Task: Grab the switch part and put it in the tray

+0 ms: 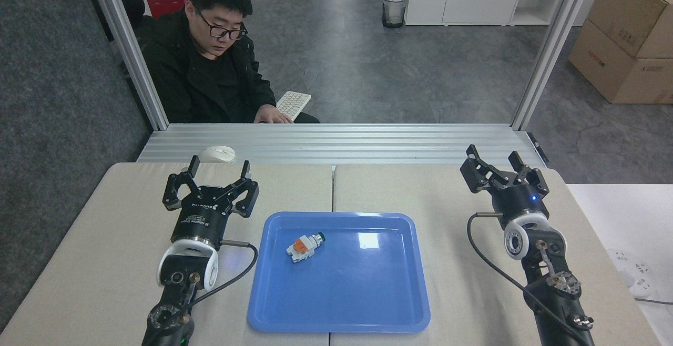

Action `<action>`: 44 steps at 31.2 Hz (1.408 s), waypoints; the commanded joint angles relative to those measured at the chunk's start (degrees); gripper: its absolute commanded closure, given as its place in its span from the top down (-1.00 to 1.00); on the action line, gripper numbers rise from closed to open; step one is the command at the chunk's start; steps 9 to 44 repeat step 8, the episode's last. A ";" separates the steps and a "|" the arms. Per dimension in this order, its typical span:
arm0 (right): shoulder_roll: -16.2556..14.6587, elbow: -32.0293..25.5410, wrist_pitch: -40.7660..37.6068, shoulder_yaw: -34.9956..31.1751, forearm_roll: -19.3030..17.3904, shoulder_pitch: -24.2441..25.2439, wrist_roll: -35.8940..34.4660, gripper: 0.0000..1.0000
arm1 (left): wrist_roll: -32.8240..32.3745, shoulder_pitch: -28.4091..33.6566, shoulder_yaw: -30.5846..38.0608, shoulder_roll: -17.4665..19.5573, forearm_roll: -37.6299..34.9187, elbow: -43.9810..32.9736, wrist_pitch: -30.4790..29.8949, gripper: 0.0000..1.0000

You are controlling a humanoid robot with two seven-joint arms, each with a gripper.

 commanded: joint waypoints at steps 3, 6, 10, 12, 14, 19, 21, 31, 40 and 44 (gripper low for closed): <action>0.00 0.01 0.06 0.10 0.00 0.00 -0.01 1.00 | -2.29 0.41 5.66 0.81 2.46 -0.21 -1.01 1.00; 0.00 0.01 0.06 0.10 0.00 0.00 -0.01 1.00 | -2.38 0.41 5.04 0.81 2.02 -0.21 -2.16 0.99; 0.00 0.01 0.06 0.10 0.00 0.00 -0.01 1.00 | -2.46 0.41 4.43 0.81 2.02 -0.12 -2.16 0.99; 0.00 0.01 0.06 0.10 0.00 0.00 -0.01 1.00 | -2.46 0.41 4.43 0.81 2.02 -0.12 -2.16 0.99; 0.00 0.01 0.06 0.10 0.00 0.00 -0.01 1.00 | -2.46 0.41 4.43 0.81 2.02 -0.12 -2.16 0.99; 0.00 0.01 0.06 0.10 0.00 0.00 -0.01 1.00 | -2.46 0.41 4.43 0.81 2.02 -0.12 -2.16 0.99; 0.00 0.01 0.06 0.10 0.00 0.00 -0.01 1.00 | -2.46 0.41 4.43 0.81 2.02 -0.12 -2.16 0.99; 0.00 0.01 0.06 0.10 0.00 0.00 -0.01 1.00 | -2.46 0.41 4.43 0.81 2.02 -0.12 -2.16 0.99; 0.00 0.01 0.06 0.10 0.00 0.00 -0.01 1.00 | -2.46 0.41 4.43 0.81 2.02 -0.12 -2.16 0.99; 0.00 0.01 0.06 0.10 0.00 0.00 -0.01 1.00 | -2.46 0.41 4.43 0.81 2.02 -0.12 -2.16 0.99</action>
